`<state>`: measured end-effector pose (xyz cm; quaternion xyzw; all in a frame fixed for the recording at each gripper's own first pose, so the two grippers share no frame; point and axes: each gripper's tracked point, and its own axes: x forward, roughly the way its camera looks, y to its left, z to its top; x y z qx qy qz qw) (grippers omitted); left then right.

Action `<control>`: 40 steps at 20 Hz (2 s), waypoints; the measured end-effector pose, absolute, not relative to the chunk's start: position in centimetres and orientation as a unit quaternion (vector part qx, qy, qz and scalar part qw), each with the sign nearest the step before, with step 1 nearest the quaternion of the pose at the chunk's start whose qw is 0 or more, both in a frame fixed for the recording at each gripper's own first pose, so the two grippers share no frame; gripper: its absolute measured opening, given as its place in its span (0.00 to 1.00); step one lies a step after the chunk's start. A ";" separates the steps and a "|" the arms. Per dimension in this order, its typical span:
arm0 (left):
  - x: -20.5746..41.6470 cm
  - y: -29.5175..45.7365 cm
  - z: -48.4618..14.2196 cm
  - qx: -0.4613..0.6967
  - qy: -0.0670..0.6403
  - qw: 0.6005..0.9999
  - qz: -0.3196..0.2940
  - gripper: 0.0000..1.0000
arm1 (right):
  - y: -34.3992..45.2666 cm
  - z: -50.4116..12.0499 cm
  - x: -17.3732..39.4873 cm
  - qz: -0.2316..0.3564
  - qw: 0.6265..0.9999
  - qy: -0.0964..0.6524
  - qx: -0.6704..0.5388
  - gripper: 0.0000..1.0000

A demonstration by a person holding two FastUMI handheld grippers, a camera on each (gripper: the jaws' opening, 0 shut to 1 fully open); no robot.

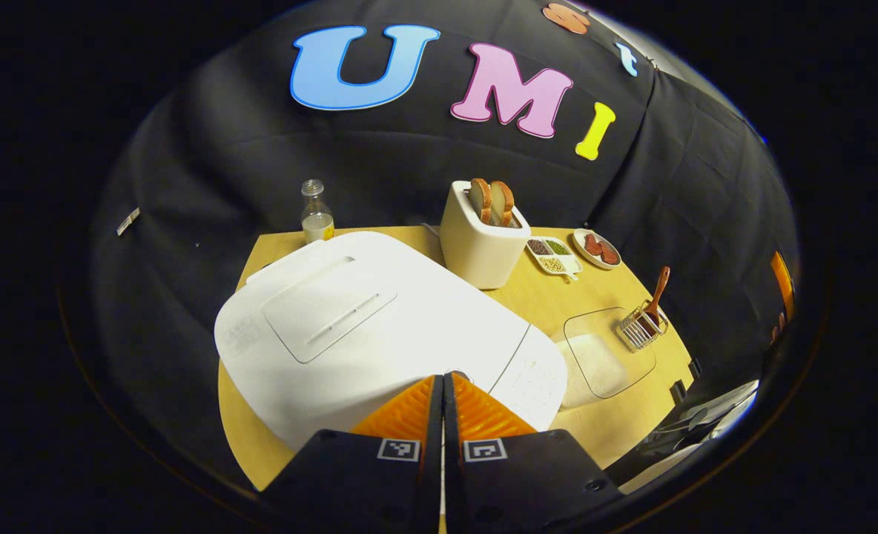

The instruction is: Close the left gripper, press the button to open the rice cooker; take a wooden spoon from the chopstick holder with the right hand, scoop a spoonful of rice and pour it into the rice cooker, then put the wooden spoon back into the chopstick holder.

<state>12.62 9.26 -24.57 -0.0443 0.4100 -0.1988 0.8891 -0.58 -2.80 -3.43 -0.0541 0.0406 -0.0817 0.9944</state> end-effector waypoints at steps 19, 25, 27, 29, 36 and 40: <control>15.9 14.5 -9.7 0.026 0.147 0.986 -0.070 0.09 | -2.6 -3.4 -0.7 -0.072 0.996 0.034 -0.045 0.97; 14.3 14.3 -1.8 0.047 0.014 0.999 0.000 0.46 | -3.7 -4.8 -0.3 -0.056 0.997 0.054 -0.025 0.97; 13.0 13.8 -0.4 0.032 -0.023 0.999 0.020 0.79 | -4.4 -6.5 -0.2 -0.041 0.996 0.078 -0.013 0.97; 12.1 13.4 0.7 0.017 -0.045 0.998 0.047 0.97 | -5.5 -7.9 0.1 -0.032 0.995 0.095 0.005 0.97; 9.4 7.0 0.0 -0.014 -0.030 0.999 0.041 0.98 | -9.9 -14.8 2.4 -0.002 0.987 0.148 0.055 0.98; 7.8 4.6 -0.1 0.005 -0.026 0.998 0.055 0.98 | -10.8 -20.4 5.2 0.036 0.976 0.197 0.086 0.98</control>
